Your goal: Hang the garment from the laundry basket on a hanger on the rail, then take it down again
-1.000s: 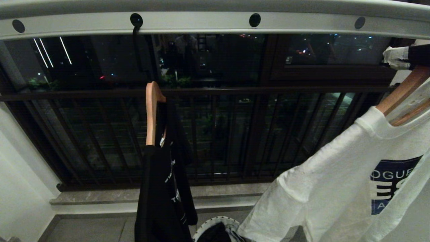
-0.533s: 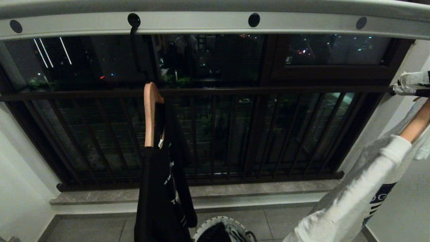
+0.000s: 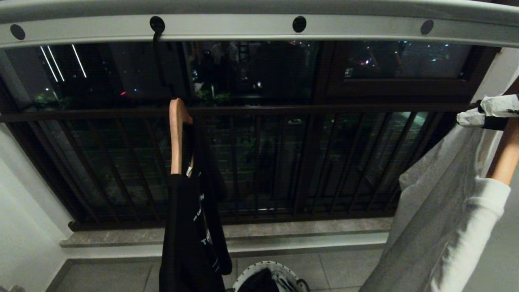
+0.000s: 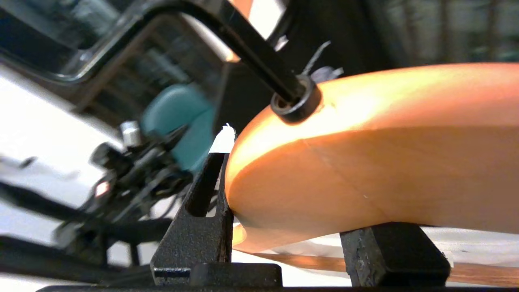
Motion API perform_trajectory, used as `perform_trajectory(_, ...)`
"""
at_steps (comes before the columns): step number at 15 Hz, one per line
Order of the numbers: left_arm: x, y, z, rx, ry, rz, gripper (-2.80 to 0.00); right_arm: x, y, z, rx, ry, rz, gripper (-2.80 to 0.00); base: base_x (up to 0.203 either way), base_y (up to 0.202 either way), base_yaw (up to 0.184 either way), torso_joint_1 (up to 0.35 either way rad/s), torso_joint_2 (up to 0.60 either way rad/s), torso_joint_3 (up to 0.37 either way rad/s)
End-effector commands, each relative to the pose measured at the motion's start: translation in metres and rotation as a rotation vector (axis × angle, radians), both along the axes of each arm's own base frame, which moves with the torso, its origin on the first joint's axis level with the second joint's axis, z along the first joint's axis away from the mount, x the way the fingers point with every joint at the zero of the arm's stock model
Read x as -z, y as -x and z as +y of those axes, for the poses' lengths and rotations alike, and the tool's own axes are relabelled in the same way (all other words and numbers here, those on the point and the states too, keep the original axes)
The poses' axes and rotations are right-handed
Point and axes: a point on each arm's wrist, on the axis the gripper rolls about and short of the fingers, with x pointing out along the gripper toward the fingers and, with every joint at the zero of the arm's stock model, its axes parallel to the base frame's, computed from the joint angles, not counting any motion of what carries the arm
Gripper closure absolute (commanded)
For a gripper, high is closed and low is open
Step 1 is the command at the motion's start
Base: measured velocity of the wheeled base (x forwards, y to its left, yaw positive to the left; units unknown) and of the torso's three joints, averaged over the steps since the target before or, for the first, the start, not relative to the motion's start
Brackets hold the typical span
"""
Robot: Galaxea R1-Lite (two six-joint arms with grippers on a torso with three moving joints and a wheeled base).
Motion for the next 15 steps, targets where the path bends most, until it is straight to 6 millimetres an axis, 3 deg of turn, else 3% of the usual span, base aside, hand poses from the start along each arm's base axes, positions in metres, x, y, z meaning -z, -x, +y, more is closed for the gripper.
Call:
perform_trajectory(1, 0.001, 0.000, 0.000, -0.001, -0.001, 0.001, 0.00, 0.010, -0.017, -0.001, -0.066, -0.027, 0.051, 0.00, 0.000, 0.000, 0.000, 0.000, 0.00, 0.000)
perform_trajectory(15, 0.000, 0.000, 0.000, -0.001, -0.001, 0.000, 0.00, 0.036, -0.088, -0.004, -0.282, -0.085, 0.011, 0.00, 0.000, 0.000, 0.000, 0.000, 0.00, 0.000)
